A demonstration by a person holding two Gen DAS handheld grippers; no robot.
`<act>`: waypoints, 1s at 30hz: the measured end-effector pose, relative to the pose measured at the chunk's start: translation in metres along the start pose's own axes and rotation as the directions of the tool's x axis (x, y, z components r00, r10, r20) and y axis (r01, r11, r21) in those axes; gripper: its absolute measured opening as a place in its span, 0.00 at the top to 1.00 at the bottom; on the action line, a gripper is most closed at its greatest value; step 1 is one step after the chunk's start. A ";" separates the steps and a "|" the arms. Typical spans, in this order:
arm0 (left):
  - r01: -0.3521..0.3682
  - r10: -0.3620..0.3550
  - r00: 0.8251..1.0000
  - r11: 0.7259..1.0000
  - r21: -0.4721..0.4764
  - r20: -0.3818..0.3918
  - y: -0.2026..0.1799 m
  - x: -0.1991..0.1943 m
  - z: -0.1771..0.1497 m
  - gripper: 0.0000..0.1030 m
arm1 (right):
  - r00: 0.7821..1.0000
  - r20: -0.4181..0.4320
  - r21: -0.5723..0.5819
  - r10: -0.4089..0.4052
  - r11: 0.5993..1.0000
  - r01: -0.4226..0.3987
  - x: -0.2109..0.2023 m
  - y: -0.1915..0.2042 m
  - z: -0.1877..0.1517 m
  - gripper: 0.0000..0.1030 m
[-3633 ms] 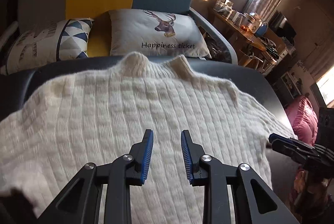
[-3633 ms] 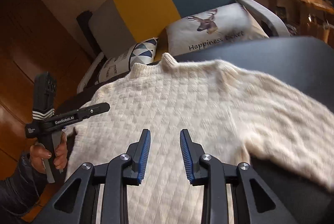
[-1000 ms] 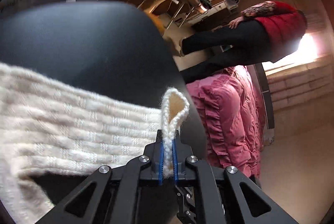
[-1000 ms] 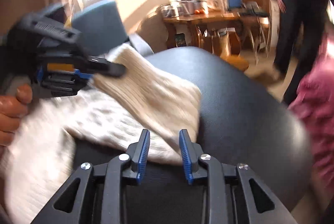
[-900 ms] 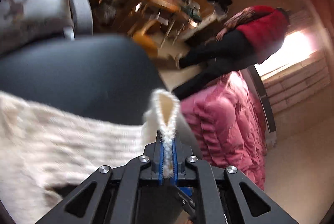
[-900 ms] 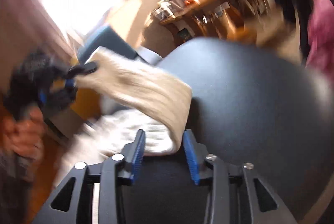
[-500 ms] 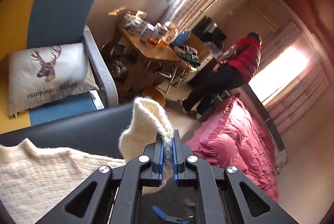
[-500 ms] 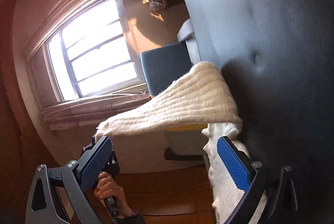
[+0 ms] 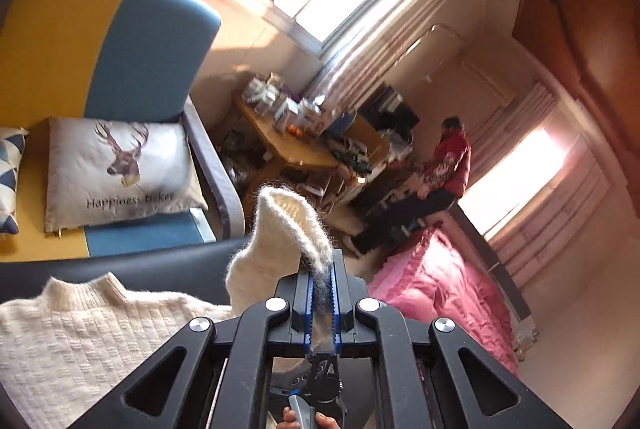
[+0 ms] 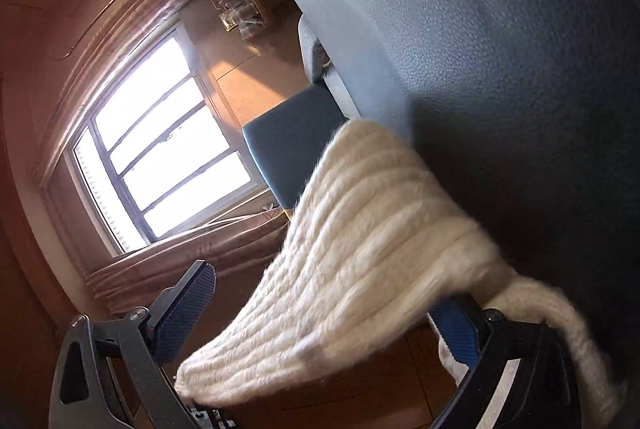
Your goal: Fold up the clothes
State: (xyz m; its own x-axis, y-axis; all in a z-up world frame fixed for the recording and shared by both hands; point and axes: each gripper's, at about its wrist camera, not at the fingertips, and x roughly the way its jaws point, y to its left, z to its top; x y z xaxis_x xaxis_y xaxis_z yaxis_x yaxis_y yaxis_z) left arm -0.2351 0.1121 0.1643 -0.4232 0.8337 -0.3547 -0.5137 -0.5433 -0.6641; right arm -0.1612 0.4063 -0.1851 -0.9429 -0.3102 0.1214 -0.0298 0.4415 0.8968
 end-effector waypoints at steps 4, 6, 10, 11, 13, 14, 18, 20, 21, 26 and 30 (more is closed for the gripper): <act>-0.036 0.038 0.998 0.999 -0.037 0.042 0.043 -0.041 -0.011 0.93 | 0.997 -0.027 -0.108 -0.068 0.992 0.064 0.001 0.015 0.002 0.00; -0.090 0.093 0.995 0.993 -0.082 0.028 0.080 -0.053 -0.027 0.93 | 0.993 -0.042 -0.163 -0.112 0.981 0.104 0.004 0.018 0.000 0.00; -0.235 0.230 0.972 0.950 -0.207 -0.047 0.163 -0.060 -0.071 0.93 | 0.980 -0.096 -0.247 -0.174 0.958 0.146 0.011 0.022 -0.006 0.00; -0.281 0.270 0.960 0.932 -0.229 -0.076 0.183 -0.058 -0.082 0.93 | 0.977 -0.101 -0.263 -0.190 0.952 0.158 0.013 0.022 -0.008 0.00; -0.351 0.324 0.936 0.894 -0.279 -0.139 0.222 -0.052 -0.107 0.93 | 0.969 -0.108 -0.293 -0.224 0.938 0.184 0.016 0.022 -0.012 0.00; -0.388 0.351 0.921 0.873 -0.295 -0.170 0.238 -0.048 -0.119 0.93 | 0.963 -0.112 -0.310 -0.247 0.929 0.202 0.018 0.021 -0.014 0.00; -0.462 0.400 0.885 0.819 -0.340 -0.239 0.280 -0.041 -0.156 0.93 | 0.930 -0.121 -0.392 -0.347 0.878 0.276 0.028 0.030 -0.021 0.01; -0.453 0.401 0.891 0.821 -0.347 -0.213 0.284 -0.044 -0.160 0.93 | 0.921 -0.107 -0.489 -0.376 0.826 0.280 0.033 0.042 -0.030 0.00; -0.439 0.397 0.898 0.830 -0.345 -0.188 0.282 -0.046 -0.160 0.93 | 0.917 -0.098 -0.539 -0.386 0.795 0.277 0.034 0.048 -0.035 0.00; -0.523 0.485 0.852 0.801 -0.290 -0.196 0.288 -0.046 -0.158 0.93 | 0.864 -0.110 -0.522 -0.491 0.768 0.370 0.032 0.023 -0.040 0.04; -0.566 0.500 0.819 0.784 -0.254 -0.281 0.302 -0.031 -0.175 0.93 | 0.827 -0.143 -0.585 -0.544 0.720 0.373 0.017 0.035 -0.041 0.12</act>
State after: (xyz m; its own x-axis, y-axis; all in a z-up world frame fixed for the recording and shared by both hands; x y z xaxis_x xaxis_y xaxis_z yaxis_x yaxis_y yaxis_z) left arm -0.2469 -0.0604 -0.1402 -0.3937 0.4387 -0.8078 0.0265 -0.8730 -0.4871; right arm -0.1647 0.3815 -0.1342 -0.7157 -0.6170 -0.3272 -0.1794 -0.2903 0.9400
